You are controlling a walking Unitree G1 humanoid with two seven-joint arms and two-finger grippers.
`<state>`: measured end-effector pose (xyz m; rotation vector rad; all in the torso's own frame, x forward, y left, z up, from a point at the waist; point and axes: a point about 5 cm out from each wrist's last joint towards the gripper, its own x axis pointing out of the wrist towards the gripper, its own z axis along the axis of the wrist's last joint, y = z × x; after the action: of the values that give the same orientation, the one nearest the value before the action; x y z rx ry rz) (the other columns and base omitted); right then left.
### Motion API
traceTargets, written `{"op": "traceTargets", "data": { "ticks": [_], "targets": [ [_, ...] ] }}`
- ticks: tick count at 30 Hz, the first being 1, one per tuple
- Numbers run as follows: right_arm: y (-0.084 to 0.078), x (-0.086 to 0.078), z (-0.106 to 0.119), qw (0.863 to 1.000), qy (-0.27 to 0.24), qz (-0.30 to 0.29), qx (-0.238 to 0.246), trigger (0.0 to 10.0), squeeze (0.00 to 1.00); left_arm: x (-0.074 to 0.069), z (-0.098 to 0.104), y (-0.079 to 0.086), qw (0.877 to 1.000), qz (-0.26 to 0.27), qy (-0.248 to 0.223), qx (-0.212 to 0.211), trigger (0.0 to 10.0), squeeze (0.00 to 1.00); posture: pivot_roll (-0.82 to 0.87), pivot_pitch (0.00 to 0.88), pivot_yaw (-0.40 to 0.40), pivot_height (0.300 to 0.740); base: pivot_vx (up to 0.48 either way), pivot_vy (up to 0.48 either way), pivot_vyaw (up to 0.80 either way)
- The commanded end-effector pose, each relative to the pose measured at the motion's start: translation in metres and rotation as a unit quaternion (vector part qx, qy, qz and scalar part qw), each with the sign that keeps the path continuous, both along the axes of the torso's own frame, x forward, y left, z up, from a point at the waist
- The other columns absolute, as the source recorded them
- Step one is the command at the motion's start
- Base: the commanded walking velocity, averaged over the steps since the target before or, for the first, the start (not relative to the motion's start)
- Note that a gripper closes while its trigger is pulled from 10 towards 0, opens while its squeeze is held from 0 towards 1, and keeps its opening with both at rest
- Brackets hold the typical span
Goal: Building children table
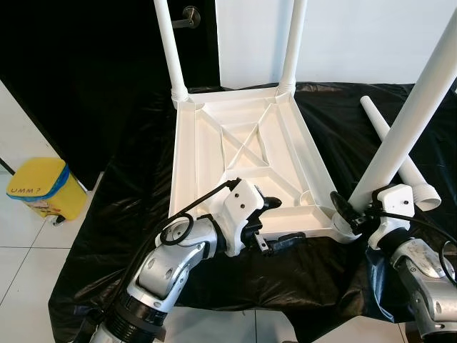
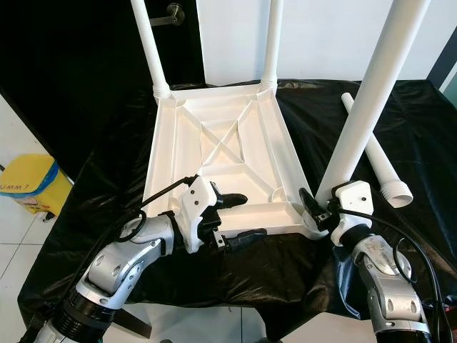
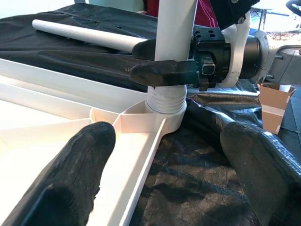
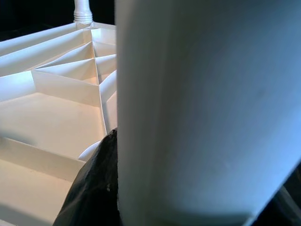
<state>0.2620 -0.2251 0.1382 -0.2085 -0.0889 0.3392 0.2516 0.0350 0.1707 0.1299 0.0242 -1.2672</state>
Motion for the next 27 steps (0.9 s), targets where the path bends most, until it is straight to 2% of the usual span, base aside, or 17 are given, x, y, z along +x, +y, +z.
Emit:
{"op": "traceTargets", "data": {
  "ticks": [1,7,9,12,19,27],
  "targets": [
    [0.002,-0.004,-0.017,0.999,0.04,0.008,-0.002,10.0,0.0,0.002,0.001,0.001,1.0,0.012,-0.002,0.004,10.0,0.0,-0.24,0.079,0.045,0.74,0.0,0.0,0.0],
    [0.008,-0.006,-0.02,0.999,0.043,-0.009,0.017,10.0,0.0,0.002,0.001,0.0,1.0,0.01,-0.002,0.004,10.0,0.0,-0.24,0.08,0.043,0.74,0.0,0.0,0.0],
    [0.013,-0.005,-0.02,0.998,0.034,-0.04,0.039,10.0,0.0,0.002,0.001,-0.002,1.0,0.01,-0.001,0.002,10.0,0.0,-0.25,0.08,0.041,0.74,0.0,0.0,0.0],
    [0.015,-0.004,-0.019,0.997,0.032,-0.052,0.048,10.0,0.0,0.003,0.001,-0.002,1.0,0.01,-0.001,0.002,10.0,0.0,-0.25,0.079,0.04,0.74,0.0,0.0,0.0],
    [0.027,-0.005,-0.02,0.993,0.029,-0.098,0.057,10.0,0.0,0.002,0.0,-0.003,1.0,0.008,-0.002,-0.001,10.0,0.0,-0.25,0.078,0.032,0.74,0.0,0.0,0.0],
    [0.034,-0.007,-0.02,0.99,0.029,-0.123,0.064,10.0,0.0,0.001,0.0,-0.003,1.0,0.009,-0.001,-0.001,10.0,0.0,-0.25,0.075,0.027,0.74,0.0,0.0,0.0]
  ]
}}
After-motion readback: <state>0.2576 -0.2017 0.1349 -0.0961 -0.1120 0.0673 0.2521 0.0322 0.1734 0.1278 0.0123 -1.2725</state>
